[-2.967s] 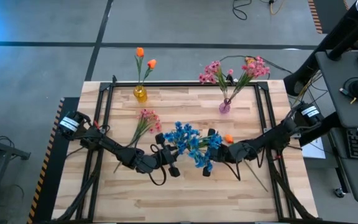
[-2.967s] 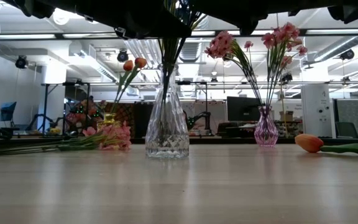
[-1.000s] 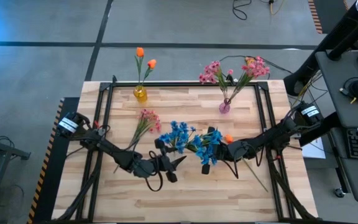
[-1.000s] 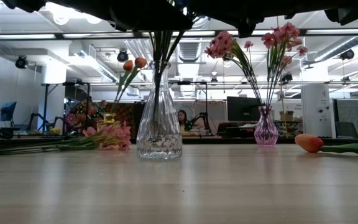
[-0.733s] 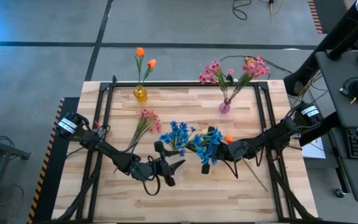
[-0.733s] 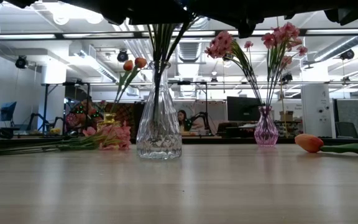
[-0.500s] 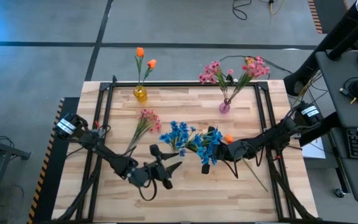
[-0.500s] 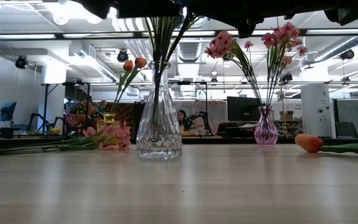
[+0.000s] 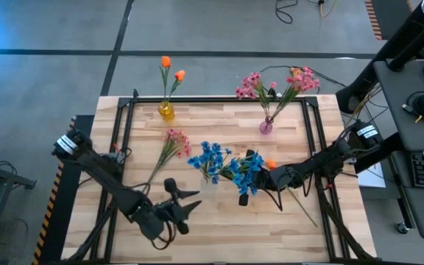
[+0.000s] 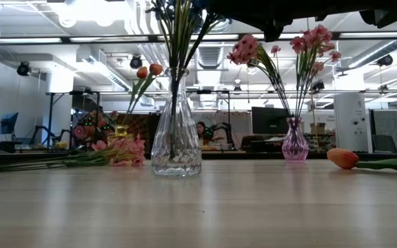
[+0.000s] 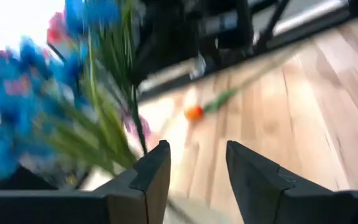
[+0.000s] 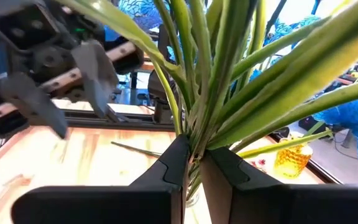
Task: Sort flowers into vase by color
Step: Put the blue flowers into the transparent vase
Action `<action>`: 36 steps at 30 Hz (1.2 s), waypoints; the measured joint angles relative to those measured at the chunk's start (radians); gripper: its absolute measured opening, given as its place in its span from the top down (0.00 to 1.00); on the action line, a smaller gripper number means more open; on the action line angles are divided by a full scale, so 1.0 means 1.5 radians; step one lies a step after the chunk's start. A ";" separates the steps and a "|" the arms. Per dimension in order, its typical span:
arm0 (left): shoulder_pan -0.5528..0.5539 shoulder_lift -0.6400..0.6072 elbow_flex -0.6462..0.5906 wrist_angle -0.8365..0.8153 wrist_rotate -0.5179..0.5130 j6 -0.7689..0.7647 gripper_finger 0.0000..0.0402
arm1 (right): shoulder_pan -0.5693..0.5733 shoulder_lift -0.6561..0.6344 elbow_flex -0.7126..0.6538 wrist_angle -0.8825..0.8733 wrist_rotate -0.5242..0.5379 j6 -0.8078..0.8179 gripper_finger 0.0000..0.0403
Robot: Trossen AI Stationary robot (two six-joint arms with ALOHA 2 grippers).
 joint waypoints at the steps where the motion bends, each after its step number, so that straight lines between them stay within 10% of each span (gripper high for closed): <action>1: 0.000 -0.012 0.000 -0.060 0.011 -0.051 0.67 | 0.000 0.000 0.000 0.000 0.000 0.000 0.93; 6: 0.013 -0.026 -0.008 -0.255 0.081 -0.236 0.74 | 0.000 0.000 0.000 0.001 -0.014 0.001 0.93; 36: 0.114 0.043 -0.110 -0.047 0.081 -0.211 1.00 | -0.010 0.001 0.058 -0.114 -0.017 0.029 0.93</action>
